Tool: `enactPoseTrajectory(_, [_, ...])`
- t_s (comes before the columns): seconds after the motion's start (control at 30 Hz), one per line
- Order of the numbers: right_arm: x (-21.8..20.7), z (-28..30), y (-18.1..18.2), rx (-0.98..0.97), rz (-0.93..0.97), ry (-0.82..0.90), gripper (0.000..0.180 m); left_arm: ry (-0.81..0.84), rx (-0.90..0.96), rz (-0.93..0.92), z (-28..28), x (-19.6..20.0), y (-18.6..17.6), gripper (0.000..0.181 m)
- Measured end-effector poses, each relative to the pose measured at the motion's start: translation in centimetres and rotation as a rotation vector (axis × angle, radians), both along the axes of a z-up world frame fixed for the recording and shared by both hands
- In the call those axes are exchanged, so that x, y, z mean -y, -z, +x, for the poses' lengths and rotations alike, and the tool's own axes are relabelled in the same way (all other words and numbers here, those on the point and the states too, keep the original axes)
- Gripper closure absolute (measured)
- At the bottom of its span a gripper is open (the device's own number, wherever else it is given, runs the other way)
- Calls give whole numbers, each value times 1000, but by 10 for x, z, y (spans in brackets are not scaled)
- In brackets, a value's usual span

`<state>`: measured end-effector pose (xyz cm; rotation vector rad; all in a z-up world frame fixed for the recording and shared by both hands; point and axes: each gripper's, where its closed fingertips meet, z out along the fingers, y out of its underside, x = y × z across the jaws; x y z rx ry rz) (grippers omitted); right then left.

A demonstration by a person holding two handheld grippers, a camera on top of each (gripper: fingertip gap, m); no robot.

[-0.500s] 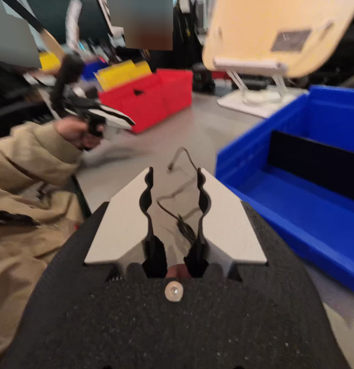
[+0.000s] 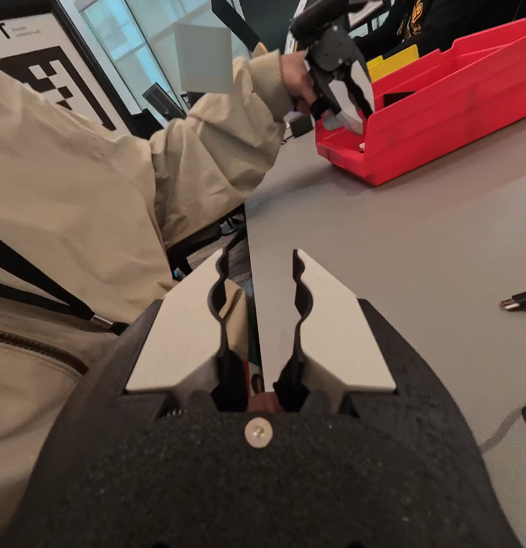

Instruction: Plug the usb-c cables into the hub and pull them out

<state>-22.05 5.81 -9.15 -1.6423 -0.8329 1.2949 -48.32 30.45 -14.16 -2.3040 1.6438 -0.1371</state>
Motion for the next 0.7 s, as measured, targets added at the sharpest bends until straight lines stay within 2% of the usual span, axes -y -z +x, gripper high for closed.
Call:
enactPoseTrajectory(0.1, [-6,7,2,-7,-28,21,137,65,-156,-47,-17,-9,20,151])
enactPoseTrajectory(0.23, [-10,11,4,-11,-55,23,137,156,-228,-90,-10,-4,38,151])
enactPoseTrajectory(0.37, [-7,8,12,30,-58,10,136,229,-322,-9,-8,-10,49,171])
enactPoseTrajectory(0.53, [-4,8,16,53,-59,9,136,292,-284,223,6,-16,16,176])
enactPoseTrajectory(0.7, [-7,10,18,56,-76,24,136,303,-244,516,19,-11,-48,177])
